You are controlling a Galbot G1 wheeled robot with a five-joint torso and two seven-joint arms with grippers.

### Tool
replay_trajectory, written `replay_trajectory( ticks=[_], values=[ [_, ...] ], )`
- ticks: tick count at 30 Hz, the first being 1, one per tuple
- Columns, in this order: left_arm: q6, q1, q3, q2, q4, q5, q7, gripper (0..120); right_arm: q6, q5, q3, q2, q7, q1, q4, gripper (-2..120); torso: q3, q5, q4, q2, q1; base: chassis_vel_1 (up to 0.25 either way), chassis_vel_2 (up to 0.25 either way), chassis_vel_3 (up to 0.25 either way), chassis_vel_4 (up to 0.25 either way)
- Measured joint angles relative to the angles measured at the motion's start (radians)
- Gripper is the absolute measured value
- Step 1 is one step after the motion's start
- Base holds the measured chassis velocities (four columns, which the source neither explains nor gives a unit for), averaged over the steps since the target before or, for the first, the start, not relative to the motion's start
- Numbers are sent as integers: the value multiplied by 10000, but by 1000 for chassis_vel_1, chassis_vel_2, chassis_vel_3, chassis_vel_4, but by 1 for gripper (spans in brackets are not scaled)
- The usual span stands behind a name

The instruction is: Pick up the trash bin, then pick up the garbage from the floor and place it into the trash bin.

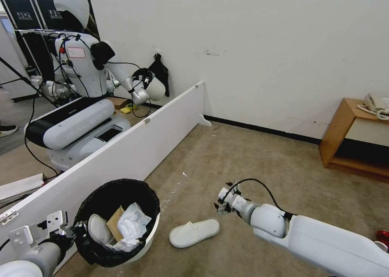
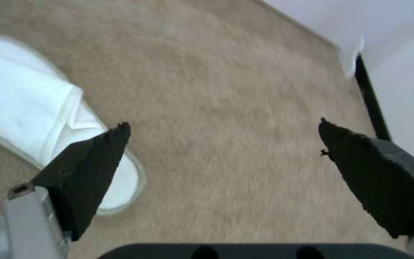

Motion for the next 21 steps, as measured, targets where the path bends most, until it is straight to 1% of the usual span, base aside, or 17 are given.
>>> replay_trajectory(
  ticks=[1,3,4,6,7,8,9,12,13,14,16,17,19,21],
  values=[
    [0,0,0,0,0,0,0,1,0,0,0,0,0,0,0,100,0,0,0,0,0,0,0,0,0],
    [0,-49,48,-31,41,37,11,1,150,-664,-267,238,-298,162,-238,100,0,0,2,0,0,0,0,0,0],
    [0,-49,48,-31,41,37,11,1,150,-664,-267,238,-298,162,-238,100,0,0,2,0,0,0,0,0,0],
    [0,-73,52,-64,57,47,17,1,448,-1386,-455,483,-556,356,-576,100,-1,-1,1,0,0,0,0,0,0],
    [0,-73,52,-64,57,47,17,1,448,-1386,-455,483,-556,356,-576,100,-1,-1,1,0,0,0,0,0,0],
    [0,-71,52,-76,58,53,17,1,624,-1632,-531,619,-685,473,-770,100,0,0,1,0,0,0,0,0,0],
    [0,-71,52,-76,58,53,17,1,624,-1632,-531,619,-685,473,-770,100,0,0,1,0,0,0,0,0,0],
    [0,-37,15,-122,58,78,27,1,864,-1779,-640,1061,-791,676,-1372,100,0,-1,2,0,0,0,0,0,0],
    [0,-37,15,-122,58,78,27,1,864,-1779,-640,1061,-791,676,-1372,100,0,-1,2,0,0,0,0,0,0],
    [0,-23,-5,-137,53,82,27,1,1029,-1826,-651,1283,-831,693,-1706,100,0,-1,2,0,0,0,0,0,0],
    [0,5,-34,-143,37,82,27,1,1098,-1696,-656,1578,-842,675,-2077,100,0,0,2,0,0,0,0,0,0],
    [0,5,-34,-143,37,82,27,1,1098,-1696,-656,1578,-842,675,-2077,100,0,0,2,0,0,0,0,0,0],
    [0,47,-71,-142,30,82,23,1,1340,-1788,-652,1890,-861,571,-2560,100,0,0,2,0,0,0,0,0,0],
    [0,66,-86,-137,30,80,16,1,1443,-1798,-636,2035,-862,522,-2762,100,0,0,1,0,0,0,0,0,0]
  ],
)
